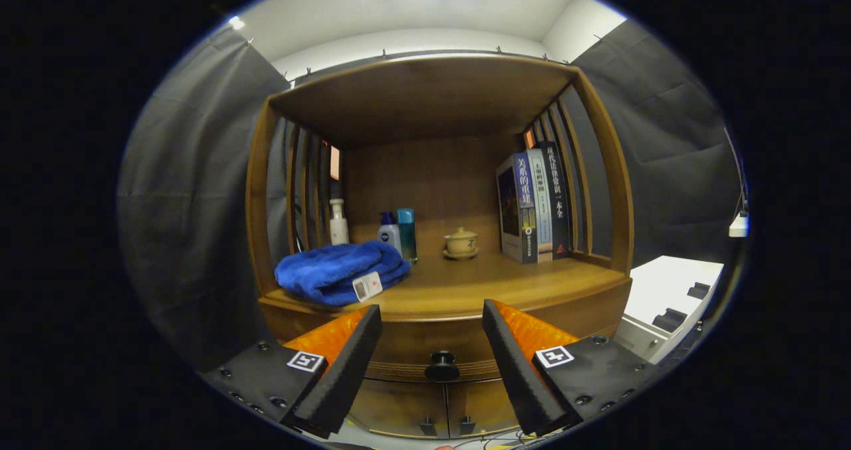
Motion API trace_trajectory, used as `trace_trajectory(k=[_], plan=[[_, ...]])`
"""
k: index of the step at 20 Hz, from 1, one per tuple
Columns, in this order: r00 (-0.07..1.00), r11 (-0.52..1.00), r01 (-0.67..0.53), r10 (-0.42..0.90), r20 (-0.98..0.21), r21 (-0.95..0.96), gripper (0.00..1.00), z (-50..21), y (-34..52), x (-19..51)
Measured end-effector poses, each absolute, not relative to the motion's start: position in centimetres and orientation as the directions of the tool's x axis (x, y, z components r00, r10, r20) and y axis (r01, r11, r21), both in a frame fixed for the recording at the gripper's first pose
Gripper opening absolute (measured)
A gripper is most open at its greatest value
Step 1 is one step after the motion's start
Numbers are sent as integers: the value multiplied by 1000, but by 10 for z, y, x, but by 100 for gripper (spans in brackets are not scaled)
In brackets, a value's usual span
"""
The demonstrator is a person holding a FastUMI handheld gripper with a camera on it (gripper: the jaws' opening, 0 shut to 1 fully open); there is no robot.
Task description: Pull open the drawer, take out the items inside it, and place them on the countertop above the cabinet.
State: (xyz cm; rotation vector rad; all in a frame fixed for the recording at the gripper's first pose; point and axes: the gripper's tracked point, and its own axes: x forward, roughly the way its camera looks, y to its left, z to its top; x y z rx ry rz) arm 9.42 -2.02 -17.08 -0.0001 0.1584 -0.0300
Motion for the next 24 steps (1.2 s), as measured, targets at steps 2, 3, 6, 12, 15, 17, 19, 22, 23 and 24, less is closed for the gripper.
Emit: trace_trajectory(k=[2, 3, 6, 12, 15, 17, 19, 22, 23, 24], plan=[[979, 998, 58, -63, -194, -31, 100, -200, -31, 104], [974, 998, 65, -68, -218, -21, 100, -215, -33, 107], [965, 997, 70, -61, -256, 27, 100, -239, -33, 117], [955, 998, 66, -59, -291, 15, 83, -262, -32, 124], [948, 997, 66, -55, -312, 27, 80, -272, -30, 128], [946, 996, 82, -64, -317, 41, 72, -276, -32, 132], [945, 995, 73, -48, -323, 65, 61, -278, -32, 134], [942, 994, 66, -33, -334, 90, 50, -278, -31, 131], [941, 994, 65, -31, -337, 89, 48, -278, -32, 132], [938, 994, 64, -30, -345, 87, 45, -279, -32, 132]])
